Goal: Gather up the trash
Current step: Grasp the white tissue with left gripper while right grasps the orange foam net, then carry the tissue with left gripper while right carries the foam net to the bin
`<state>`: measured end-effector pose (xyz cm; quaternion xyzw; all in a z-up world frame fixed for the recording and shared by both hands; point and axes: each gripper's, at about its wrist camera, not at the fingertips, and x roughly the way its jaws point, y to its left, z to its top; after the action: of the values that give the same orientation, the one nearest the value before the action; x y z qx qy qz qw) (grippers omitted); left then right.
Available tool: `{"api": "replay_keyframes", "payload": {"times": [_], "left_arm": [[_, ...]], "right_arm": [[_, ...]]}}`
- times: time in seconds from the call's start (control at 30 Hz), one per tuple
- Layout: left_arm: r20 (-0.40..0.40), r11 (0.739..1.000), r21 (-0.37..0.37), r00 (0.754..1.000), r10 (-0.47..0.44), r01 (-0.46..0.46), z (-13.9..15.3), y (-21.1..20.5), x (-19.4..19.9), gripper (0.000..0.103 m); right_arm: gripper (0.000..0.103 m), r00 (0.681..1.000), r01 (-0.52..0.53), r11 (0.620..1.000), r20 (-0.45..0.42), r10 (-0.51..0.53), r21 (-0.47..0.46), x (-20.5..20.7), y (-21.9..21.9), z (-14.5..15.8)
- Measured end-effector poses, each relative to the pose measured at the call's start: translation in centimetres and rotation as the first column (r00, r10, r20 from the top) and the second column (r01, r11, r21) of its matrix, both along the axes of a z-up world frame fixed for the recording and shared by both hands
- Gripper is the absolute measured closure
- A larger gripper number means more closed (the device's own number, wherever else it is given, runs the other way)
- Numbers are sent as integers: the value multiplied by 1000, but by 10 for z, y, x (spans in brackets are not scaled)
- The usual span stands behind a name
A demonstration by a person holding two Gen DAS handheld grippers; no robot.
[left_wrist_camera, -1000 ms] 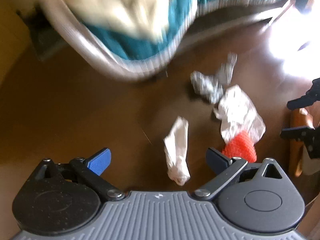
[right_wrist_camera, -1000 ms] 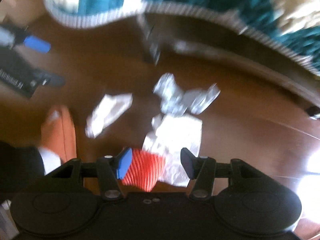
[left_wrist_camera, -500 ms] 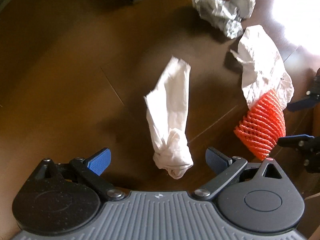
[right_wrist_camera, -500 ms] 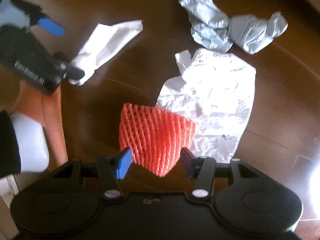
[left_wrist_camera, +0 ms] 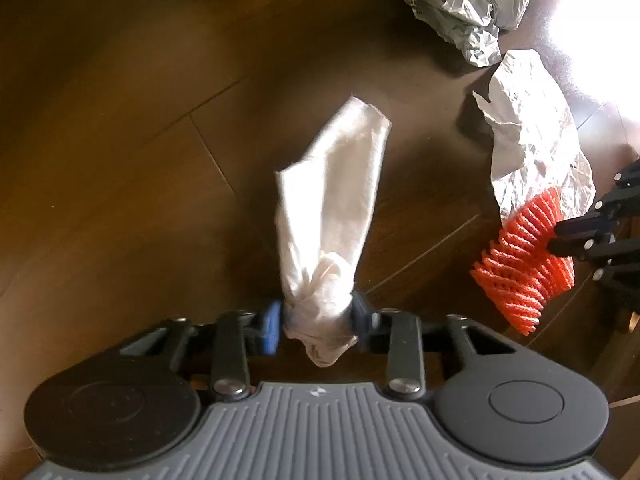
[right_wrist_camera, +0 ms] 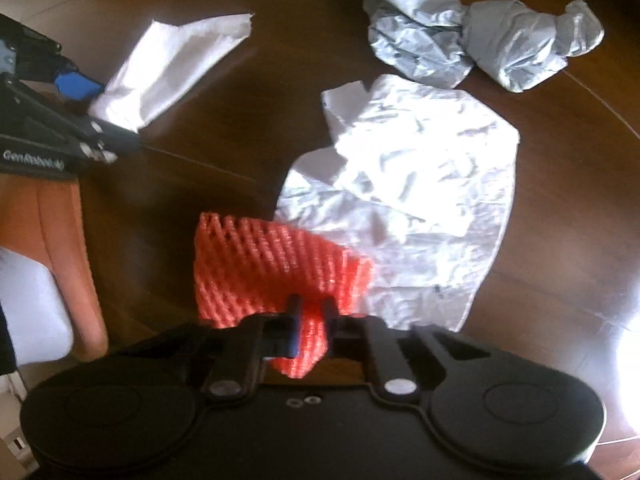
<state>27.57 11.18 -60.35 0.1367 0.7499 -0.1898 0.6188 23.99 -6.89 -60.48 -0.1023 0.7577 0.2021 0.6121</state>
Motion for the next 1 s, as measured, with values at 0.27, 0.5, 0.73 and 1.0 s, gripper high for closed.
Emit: {"api": "replay_keyframes", "payload": {"times": [0.27, 0.5, 0.73, 1.0], "left_arm": [[19, 999, -21, 999, 31, -30, 27, 8, 5, 75], [40, 996, -37, 996, 80, -79, 42, 20, 10, 75], [23, 994, -41, 995, 100, -99, 26, 23, 12, 75], [8, 994, -46, 995, 97, -97, 21, 20, 11, 75]], "right_arm": [[103, 999, 16, 1000, 48, -17, 26, -2, -10, 28], [65, 996, 86, 993, 20, -88, 80, 1, -25, 38], [61, 994, 112, 993, -15, -112, 22, 7, -16, 6], [94, 999, 47, 999, -15, -47, 20, 7, 1, -3]]}}
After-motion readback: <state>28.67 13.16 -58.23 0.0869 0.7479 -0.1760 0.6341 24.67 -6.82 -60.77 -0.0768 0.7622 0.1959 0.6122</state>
